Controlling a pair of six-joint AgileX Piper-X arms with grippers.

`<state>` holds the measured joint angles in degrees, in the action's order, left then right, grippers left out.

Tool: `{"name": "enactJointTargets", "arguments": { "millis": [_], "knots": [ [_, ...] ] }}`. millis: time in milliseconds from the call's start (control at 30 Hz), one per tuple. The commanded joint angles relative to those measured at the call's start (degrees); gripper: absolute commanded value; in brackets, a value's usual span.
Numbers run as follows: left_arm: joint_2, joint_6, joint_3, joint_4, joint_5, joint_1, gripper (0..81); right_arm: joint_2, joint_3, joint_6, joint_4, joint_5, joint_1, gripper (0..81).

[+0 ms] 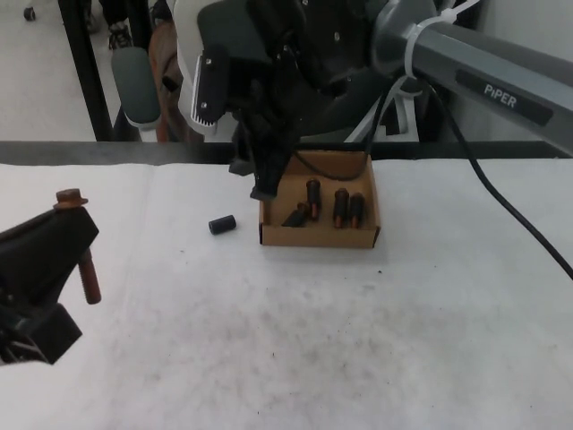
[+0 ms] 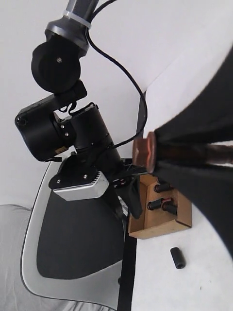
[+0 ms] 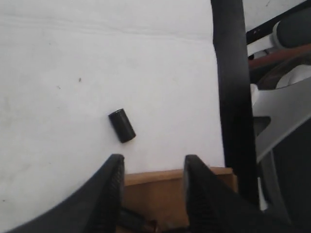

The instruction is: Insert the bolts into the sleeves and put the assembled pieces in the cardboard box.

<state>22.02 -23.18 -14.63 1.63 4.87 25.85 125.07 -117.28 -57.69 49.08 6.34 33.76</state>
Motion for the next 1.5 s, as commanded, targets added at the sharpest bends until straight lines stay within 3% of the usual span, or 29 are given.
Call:
{"name": "enactJointTargets", "arguments": {
  "millis": [0, 133, 333, 767, 833, 1000, 1467],
  "knots": [
    [-0.6, 0.8, 1.9, 3.7, 0.9, -0.1, 0.8, -0.5, -0.6, -3.4, -1.9, 0.0, 0.2, 38.6],
    [-0.6, 1.1, 3.4, 4.7, 1.3, -0.1, 0.8, 0.3, -0.6, -4.5, -2.7, 0.0, 0.2, 37.9],
    [-0.6, 0.9, 7.1, 10.7, 3.5, -0.1, 0.8, 4.4, -1.7, -5.8, -1.7, -4.1, 0.0, 30.2],
    [-0.6, 2.7, 14.6, 18.7, 4.2, -0.1, 0.8, 9.6, -1.7, -4.5, -0.4, -4.3, 2.0, 30.3],
    [-0.6, 2.7, 14.6, 22.1, 4.2, -0.1, 0.8, 9.6, -1.7, -2.6, -0.4, -4.3, 2.5, 31.9],
    [-0.6, 4.3, 14.6, 24.8, 4.2, -0.1, 0.8, 9.6, -1.7, -1.6, -0.4, -5.2, 3.7, 44.9],
    [-0.6, 8.2, 14.6, 27.4, 6.0, 0.0, 0.8, 9.6, -1.8, -5.9, -1.4, -6.3, 3.0, 42.4]
  ]
}}
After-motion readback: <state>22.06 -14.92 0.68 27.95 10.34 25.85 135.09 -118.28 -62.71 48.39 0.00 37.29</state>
